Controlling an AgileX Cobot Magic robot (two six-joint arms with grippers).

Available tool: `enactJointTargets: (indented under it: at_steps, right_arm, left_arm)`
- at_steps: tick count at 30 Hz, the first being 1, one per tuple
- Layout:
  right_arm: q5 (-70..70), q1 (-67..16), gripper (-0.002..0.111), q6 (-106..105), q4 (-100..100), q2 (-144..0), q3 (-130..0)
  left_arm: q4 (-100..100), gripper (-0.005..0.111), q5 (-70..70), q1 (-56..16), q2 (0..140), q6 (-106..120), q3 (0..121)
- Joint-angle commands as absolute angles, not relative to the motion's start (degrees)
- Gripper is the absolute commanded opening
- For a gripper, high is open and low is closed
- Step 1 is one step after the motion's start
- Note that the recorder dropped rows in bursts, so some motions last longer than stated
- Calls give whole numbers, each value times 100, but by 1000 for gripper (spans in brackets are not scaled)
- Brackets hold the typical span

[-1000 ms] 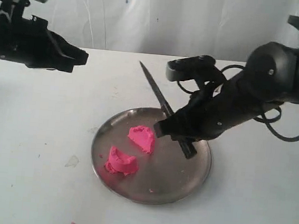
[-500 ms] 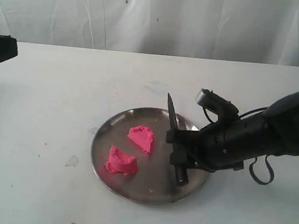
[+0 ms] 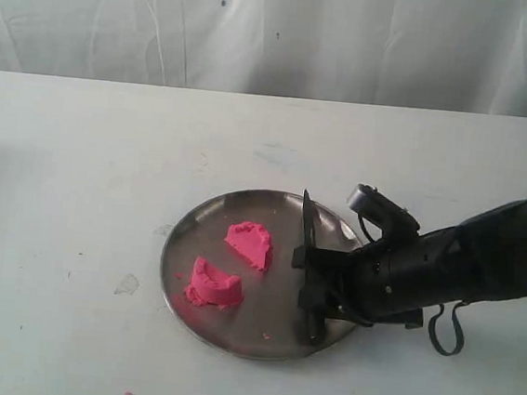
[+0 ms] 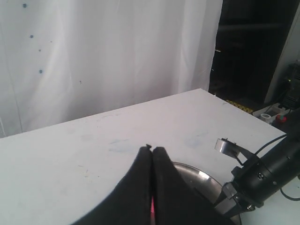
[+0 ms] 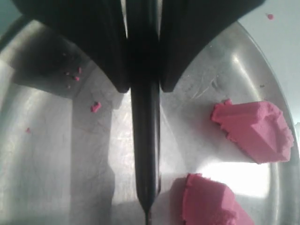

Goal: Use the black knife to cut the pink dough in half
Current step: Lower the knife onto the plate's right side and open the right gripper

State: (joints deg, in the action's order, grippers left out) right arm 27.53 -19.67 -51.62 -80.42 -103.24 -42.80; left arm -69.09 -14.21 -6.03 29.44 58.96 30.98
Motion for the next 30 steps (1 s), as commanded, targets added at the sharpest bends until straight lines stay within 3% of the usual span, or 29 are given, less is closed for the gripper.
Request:
enactJointTargets:
  at_steps: [1,9,14,24,27,30]
  right_arm:
    - [2895,-1939,5,-5231,-8092,-10467,-4257]
    - [2950,-1939,36,-5269,-8092,-10421,-4257]
    - [2491,-1939,48,-5381,-8092,-10010,-4257]
    - [1798,-1939,45,-5748,-8066,-8669,-3913]
    - [1486,-1939,34,-6046,-8066,-7919,-3582]
    - [1256,-1939,14,-6247,-8078,-6861,-3163]
  left_arm:
    - [-6934,0,-1517,-581,2865,5870,3062]
    - [-6912,0,-1660,-581,2865,5870,3062]
    - [-6870,0,-1724,-581,2865,5870,3062]
    - [-6805,0,-2154,-581,2841,5870,3062]
    - [-6481,0,-2194,-581,2670,5678,3062]
    - [-5941,0,-2117,-581,2440,5283,3062]
